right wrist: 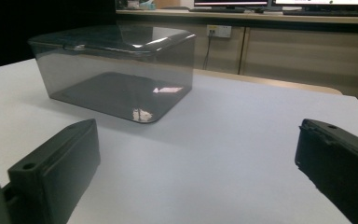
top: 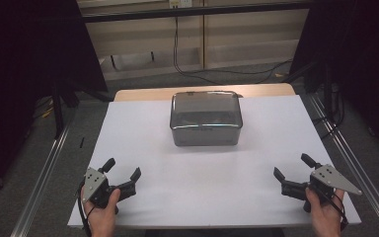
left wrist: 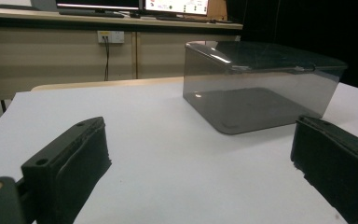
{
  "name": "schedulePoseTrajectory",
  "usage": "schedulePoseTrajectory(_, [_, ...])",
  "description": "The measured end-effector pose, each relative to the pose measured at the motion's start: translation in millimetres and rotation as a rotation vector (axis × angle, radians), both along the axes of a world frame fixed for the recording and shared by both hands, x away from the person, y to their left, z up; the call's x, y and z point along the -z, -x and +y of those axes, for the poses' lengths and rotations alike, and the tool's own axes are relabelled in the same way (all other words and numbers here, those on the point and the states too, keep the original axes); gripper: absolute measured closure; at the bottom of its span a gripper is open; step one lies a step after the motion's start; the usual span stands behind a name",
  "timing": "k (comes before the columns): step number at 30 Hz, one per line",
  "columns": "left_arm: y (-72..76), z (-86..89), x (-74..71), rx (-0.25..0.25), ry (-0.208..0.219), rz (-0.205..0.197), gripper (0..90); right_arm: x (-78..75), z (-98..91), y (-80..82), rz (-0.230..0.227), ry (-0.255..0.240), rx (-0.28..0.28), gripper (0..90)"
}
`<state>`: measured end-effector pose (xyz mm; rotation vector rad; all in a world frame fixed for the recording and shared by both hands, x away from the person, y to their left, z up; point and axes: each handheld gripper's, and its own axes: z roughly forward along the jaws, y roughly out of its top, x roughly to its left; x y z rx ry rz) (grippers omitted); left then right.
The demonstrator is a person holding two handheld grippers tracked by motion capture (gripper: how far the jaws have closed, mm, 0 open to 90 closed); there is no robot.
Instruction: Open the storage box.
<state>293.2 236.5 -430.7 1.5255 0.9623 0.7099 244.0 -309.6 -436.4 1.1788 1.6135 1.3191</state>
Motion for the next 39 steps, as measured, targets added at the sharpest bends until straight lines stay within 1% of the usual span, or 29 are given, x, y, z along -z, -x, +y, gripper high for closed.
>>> schedulePoseTrajectory(2, [-0.2,0.2,0.5,0.002,0.006,0.001,3.9,-0.2,2.0,-0.7,-0.003,-0.011,-0.010,0.0])
schedulePoseTrajectory(3, [-0.2,0.0,0.7,-0.002,0.009,0.003,3.8,-0.5,4.7,-1.2,0.002,-0.028,-0.031,0.0])
schedulePoseTrajectory(6, [-0.2,0.2,1.0,0.001,0.015,0.009,3.9,-0.9,7.5,-1.4,0.003,-0.031,-0.047,0.0])
schedulePoseTrajectory(8, [0.2,0.2,0.9,0.005,0.015,0.007,3.9,-2.0,12.6,-1.7,0.002,-0.031,-0.057,0.0])
schedulePoseTrajectory(10, [1.0,-0.7,1.3,0.008,0.011,0.007,3.9,-4.0,17.8,-1.8,-0.001,-0.018,-0.076,0.0])
schedulePoseTrajectory(12, [1.8,-2.1,2.0,0.001,0.000,0.011,3.9,-5.3,22.2,-2.4,0.000,-0.024,-0.083,0.0])
schedulePoseTrajectory(13, [2.0,-2.4,2.2,0.006,-0.003,0.012,3.9,-5.8,24.7,-3.0,0.002,-0.032,-0.090,0.0])
schedulePoseTrajectory(17, [2.0,-2.6,2.0,0.009,0.005,0.007,3.9,-5.2,34.4,-7.5,0.006,-0.019,-0.106,0.2])
schedulePoseTrajectory(20, [1.8,-2.5,1.9,0.001,-0.001,-0.002,3.8,-5.0,36.6,-9.3,0.002,-0.010,-0.117,0.6])
schedulePoseTrajectory(23, [1.6,-2.3,2.3,0.002,-0.009,0.001,3.9,-5.5,40.6,-10.0,0.002,-0.006,-0.130,1.1])
schedulePoseTrajectory(26, [2.1,-2.2,2.0,0.008,-0.009,0.001,3.9,-6.0,47.4,-11.3,-0.002,0.001,-0.159,0.8])
schedulePoseTrajectory(28, [2.3,-1.9,1.7,0.009,-0.007,0.000,3.8,-6.7,52.5,-12.7,-0.009,-0.017,-0.206,0.0])
schedulePoseTrajectory(29, [2.4,-1.7,1.8,0.010,-0.007,0.004,3.8,-6.9,54.1,-13.4,-0.010,-0.022,-0.214,0.0])
schedulePoseTrajectory(30, [2.4,-1.6,1.9,0.009,-0.005,0.006,3.8,-7.5,57.2,-14.6,-0.016,-0.015,-0.216,0.0])
schedulePoseTrajectory(31, [2.3,-1.5,2.0,0.009,-0.003,0.007,3.8,-8.0,61.0,-16.8,-0.014,-0.023,-0.219,0.0])
schedulePoseTrajectory(34, [2.0,-2.2,2.5,0.001,-0.002,0.004,3.8,-8.4,64.7,-20.0,-0.023,-0.021,-0.231,0.0])
schedulePoseTrajectory(36, [2.3,-2.8,2.6,0.006,-0.004,0.006,3.8,-8.9,69.2,-23.0,-0.028,-0.012,-0.235,0.2])
schedulePoseTrajectory(39, [2.7,-2.7,2.2,0.010,0.000,0.002,3.8,-9.7,77.2,-28.0,-0.032,-0.020,-0.250,0.2])
